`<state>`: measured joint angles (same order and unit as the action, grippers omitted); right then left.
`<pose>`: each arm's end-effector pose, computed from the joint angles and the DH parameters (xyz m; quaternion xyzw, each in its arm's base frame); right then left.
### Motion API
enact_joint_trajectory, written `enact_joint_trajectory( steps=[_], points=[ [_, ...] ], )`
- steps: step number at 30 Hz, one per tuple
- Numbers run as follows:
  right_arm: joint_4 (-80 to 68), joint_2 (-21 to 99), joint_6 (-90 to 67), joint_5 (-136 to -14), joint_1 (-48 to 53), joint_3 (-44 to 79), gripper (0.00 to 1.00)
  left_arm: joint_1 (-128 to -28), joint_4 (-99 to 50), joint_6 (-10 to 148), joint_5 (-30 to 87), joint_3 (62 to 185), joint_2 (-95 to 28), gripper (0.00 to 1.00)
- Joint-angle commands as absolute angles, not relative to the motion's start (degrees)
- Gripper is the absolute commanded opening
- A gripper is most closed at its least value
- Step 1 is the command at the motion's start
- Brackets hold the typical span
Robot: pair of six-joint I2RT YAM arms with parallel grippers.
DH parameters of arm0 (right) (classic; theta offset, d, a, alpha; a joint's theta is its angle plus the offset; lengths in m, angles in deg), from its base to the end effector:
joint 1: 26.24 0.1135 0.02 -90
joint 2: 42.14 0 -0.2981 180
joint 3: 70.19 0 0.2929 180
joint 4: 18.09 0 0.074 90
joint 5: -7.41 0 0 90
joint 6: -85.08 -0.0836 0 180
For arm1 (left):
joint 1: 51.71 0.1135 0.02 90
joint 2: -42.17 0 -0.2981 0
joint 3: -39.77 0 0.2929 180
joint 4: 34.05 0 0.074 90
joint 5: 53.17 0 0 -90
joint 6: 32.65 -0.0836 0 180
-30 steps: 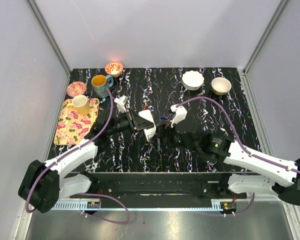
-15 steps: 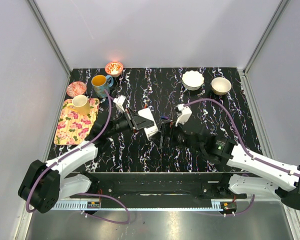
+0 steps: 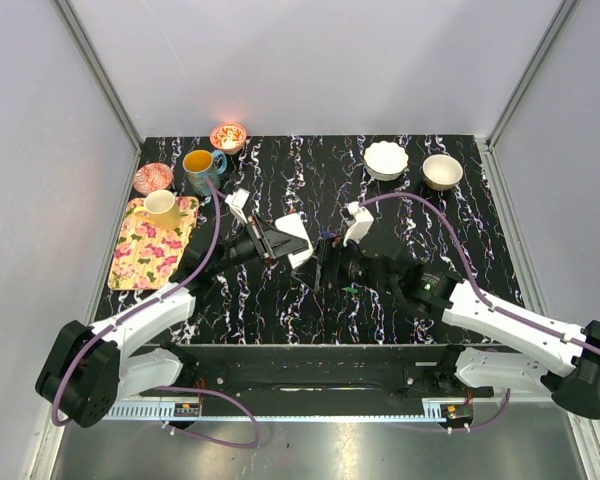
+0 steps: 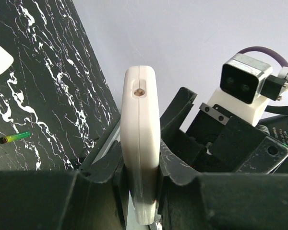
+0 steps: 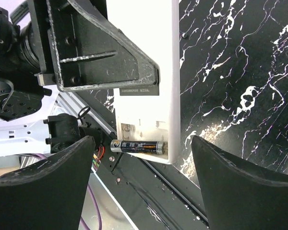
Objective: Load the batteries into the remote control
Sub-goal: Load the battery into the remote control.
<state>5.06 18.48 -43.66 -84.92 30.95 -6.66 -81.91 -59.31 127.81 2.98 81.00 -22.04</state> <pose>0.1730 0.2621 0.3336 -0.1200 0.8114 0.4135 0.3952 0.2387 -0.1928 0.2733 -0.0310 0.6946 -0.6597 0.2851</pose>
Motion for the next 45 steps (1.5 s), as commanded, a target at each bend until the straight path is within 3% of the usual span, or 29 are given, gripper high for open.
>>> enact_joint_trajectory(
  steps=[1,26,45],
  points=[
    [2.16,19.12,-44.03,-82.77,30.19,-5.90,0.86,-81.95,-65.56,128.80,1.93,80.77,-20.59,0.00],
    [0.67,17.98,-45.00,-79.96,27.99,-8.09,0.72,-81.95,-67.76,129.86,1.93,79.98,-20.32,0.00],
    [1.55,17.45,-45.53,-79.52,27.11,-9.59,0.47,-81.77,-67.23,129.95,2.81,80.42,-18.66,0.00]
  ],
)
